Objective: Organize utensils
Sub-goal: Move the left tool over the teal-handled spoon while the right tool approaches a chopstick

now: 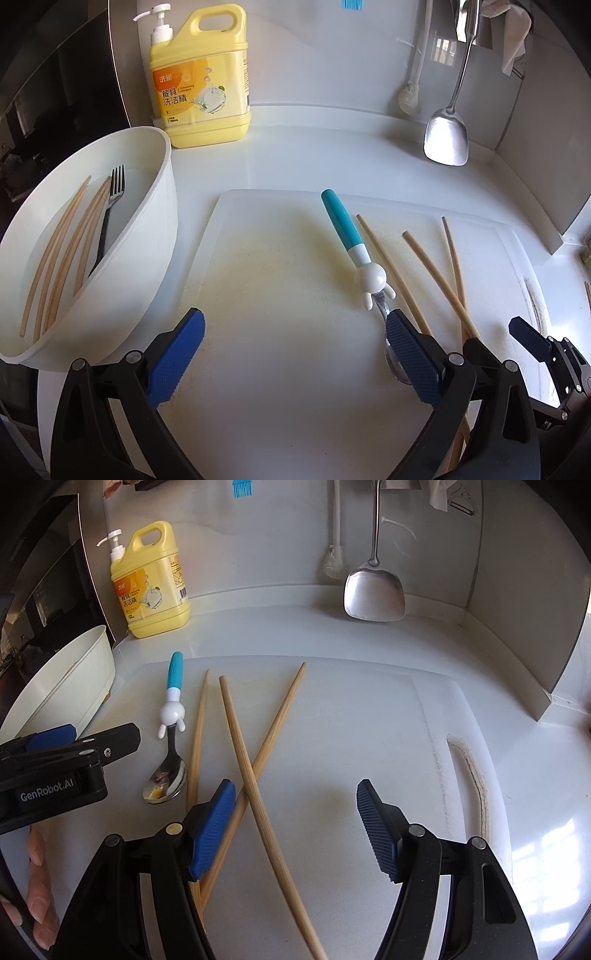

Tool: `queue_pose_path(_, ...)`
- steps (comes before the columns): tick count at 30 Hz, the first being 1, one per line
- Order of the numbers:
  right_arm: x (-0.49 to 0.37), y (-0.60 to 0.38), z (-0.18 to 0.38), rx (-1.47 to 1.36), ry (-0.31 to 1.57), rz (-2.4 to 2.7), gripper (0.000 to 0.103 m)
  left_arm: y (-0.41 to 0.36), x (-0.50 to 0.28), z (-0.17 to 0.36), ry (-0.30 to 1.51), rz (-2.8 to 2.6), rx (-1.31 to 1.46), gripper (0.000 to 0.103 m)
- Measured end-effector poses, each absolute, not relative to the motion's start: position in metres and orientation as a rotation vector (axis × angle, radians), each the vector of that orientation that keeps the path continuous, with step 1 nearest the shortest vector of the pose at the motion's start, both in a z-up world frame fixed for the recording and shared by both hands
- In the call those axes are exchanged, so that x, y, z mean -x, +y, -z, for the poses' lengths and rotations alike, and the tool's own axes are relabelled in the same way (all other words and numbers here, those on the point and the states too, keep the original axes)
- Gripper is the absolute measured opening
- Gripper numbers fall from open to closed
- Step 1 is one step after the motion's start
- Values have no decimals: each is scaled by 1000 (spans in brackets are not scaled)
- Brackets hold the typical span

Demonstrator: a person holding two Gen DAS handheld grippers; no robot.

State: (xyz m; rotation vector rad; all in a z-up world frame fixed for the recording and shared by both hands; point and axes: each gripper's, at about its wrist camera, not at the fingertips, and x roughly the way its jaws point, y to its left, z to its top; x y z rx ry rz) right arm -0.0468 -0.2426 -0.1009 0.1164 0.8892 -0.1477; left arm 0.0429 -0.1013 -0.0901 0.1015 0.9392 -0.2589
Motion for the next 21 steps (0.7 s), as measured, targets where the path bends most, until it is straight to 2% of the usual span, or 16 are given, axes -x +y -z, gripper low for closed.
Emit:
queue_pose_path(10, 53, -265, 102, -203, 872, 135, 65, -112, -52, 98, 954, 245, -98, 97)
queue_pose_path(21, 52, -273, 105, -175, 883, 166, 64, -132, -56, 106, 972, 225, -137, 97)
